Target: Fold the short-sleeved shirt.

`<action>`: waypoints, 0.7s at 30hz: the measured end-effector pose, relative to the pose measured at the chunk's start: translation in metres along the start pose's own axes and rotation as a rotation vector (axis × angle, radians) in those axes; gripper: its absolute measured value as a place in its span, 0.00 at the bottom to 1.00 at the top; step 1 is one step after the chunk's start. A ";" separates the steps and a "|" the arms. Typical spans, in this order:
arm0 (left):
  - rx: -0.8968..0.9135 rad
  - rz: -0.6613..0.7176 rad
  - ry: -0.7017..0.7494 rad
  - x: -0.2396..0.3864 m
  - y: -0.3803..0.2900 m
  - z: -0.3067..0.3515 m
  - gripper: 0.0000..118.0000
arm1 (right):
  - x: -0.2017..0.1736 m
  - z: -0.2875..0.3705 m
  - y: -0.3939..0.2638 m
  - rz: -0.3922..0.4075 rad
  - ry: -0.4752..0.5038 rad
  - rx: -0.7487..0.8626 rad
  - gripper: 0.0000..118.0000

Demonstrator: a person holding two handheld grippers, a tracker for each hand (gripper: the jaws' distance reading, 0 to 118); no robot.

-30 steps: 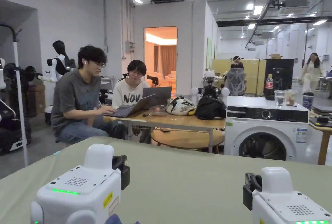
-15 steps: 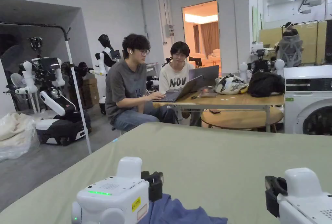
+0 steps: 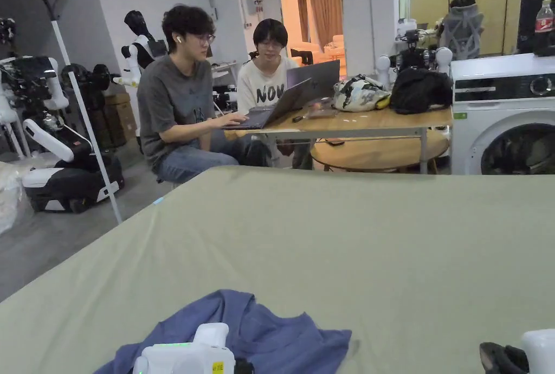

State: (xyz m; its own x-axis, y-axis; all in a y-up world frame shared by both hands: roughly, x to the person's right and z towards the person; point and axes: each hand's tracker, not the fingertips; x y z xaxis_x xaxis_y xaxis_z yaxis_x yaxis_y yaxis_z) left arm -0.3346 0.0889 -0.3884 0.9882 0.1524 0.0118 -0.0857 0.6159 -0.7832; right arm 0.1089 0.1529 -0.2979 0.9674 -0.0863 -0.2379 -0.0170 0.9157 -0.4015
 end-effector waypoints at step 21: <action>0.621 -0.209 0.161 0.058 0.248 0.306 0.00 | 0.054 0.062 -0.001 -0.147 -0.063 0.065 0.00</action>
State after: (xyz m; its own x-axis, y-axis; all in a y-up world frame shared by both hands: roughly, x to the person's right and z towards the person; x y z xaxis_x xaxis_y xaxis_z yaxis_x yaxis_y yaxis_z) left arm -0.3377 0.4869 -0.3922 0.9944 -0.1059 -0.0065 0.1002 0.9572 -0.2714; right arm 0.1765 0.1716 -0.2559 0.9722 -0.1985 -0.1238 0.1405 0.9185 -0.3695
